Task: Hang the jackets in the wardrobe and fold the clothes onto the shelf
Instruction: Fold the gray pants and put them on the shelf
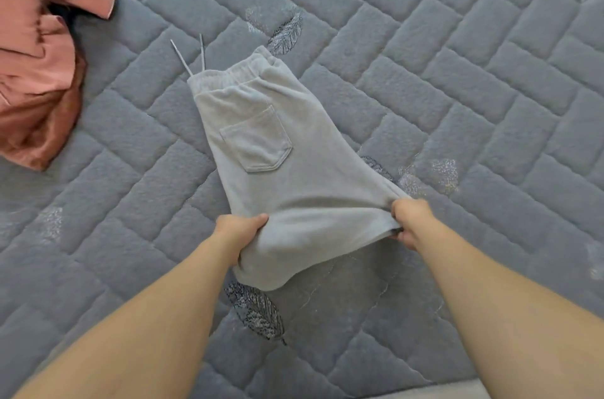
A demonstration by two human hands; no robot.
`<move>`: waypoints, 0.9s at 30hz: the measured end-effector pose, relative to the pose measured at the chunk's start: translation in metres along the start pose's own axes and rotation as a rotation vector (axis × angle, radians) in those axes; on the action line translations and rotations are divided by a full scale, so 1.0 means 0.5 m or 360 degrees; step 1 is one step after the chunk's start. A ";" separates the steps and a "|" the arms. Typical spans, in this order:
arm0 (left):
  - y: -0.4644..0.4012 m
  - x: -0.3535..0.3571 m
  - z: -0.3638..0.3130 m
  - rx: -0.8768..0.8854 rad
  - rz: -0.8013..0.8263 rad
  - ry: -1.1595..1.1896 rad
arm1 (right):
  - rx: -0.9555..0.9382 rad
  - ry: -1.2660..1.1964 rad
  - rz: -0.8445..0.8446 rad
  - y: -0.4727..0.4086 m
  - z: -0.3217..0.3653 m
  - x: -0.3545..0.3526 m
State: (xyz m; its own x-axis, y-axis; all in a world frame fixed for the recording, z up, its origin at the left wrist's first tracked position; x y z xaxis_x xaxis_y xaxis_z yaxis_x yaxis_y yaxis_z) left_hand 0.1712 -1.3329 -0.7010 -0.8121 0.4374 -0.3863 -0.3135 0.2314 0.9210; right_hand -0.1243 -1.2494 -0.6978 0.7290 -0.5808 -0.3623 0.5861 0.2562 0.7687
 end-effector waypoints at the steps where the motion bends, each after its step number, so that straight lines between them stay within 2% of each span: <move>1: 0.007 -0.002 0.009 0.0184 -0.0304 -0.0375 | 0.0022 -0.0025 -0.0065 0.005 -0.021 0.007; 2: 0.013 -0.003 0.017 0.0538 -0.0684 -0.0696 | 0.0034 -0.0077 -0.0076 0.010 -0.040 0.015; 3: 0.023 0.002 0.025 0.1047 -0.0976 -0.0930 | 0.0042 -0.0144 -0.0048 0.015 -0.055 0.024; 4: 0.034 0.012 0.037 0.1580 -0.1063 -0.1080 | 0.0050 -0.0208 -0.0011 0.019 -0.065 0.031; 5: 0.042 0.028 0.057 0.1957 -0.0932 -0.1262 | 0.0055 -0.0254 0.0015 0.024 -0.071 0.035; 6: 0.044 0.047 0.085 0.2080 -0.0682 -0.1521 | 0.0049 -0.0277 0.0031 0.027 -0.073 0.036; 7: 0.041 0.064 0.115 0.1985 -0.0502 -0.1807 | 0.0041 -0.0280 0.0048 0.029 -0.074 0.034; 8: 0.032 0.080 0.143 0.1834 -0.0450 -0.2062 | 0.0036 -0.0281 0.0069 0.031 -0.074 0.031; 11: 0.010 0.110 0.196 0.1629 -0.0567 -0.2394 | 0.0022 -0.0317 0.0101 0.035 -0.074 0.018; 15: 0.017 0.131 0.161 0.1705 -0.0853 -0.2056 | -0.0066 -0.0312 0.0025 0.036 -0.057 0.007; 17: 0.036 0.127 0.115 0.1512 -0.0844 -0.1872 | -0.0069 -0.0290 0.0024 0.040 -0.050 0.005; 20: 0.058 0.127 0.050 0.1147 -0.0536 -0.1969 | 0.0085 -0.0209 0.0141 0.072 -0.026 -0.005; 22: 0.077 0.132 0.033 0.0982 -0.0095 -0.2167 | 0.0176 -0.0166 0.0157 0.086 -0.001 -0.016; 24: 0.113 0.123 0.032 0.0710 0.0389 -0.2190 | 0.0182 -0.0134 0.0170 0.101 0.038 -0.012; 25: 0.121 0.113 0.030 0.0593 0.0532 -0.2158 | 0.0174 -0.0152 0.0193 0.110 0.061 0.000; 27: 0.132 0.068 0.002 0.0467 0.0632 -0.2091 | 0.0152 -0.0197 0.0301 0.129 0.113 0.043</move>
State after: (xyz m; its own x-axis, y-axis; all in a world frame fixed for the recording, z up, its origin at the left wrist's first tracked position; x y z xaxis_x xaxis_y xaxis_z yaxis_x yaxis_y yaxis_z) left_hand 0.1234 -1.3017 -0.6537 0.2775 0.9605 -0.0211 0.0705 0.0016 0.9975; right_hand -0.0906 -1.2890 -0.6264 0.7702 -0.6213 -0.1444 0.4030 0.2986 0.8651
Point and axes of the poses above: each hand's wrist, its own y-axis away from the middle knuckle, its own x-axis out of the palm, z = x × y, the point moved 1 cm from there along -y, towards the middle knuckle, and after that the axes turned 12 degrees about -x, right-handed, at the moved point
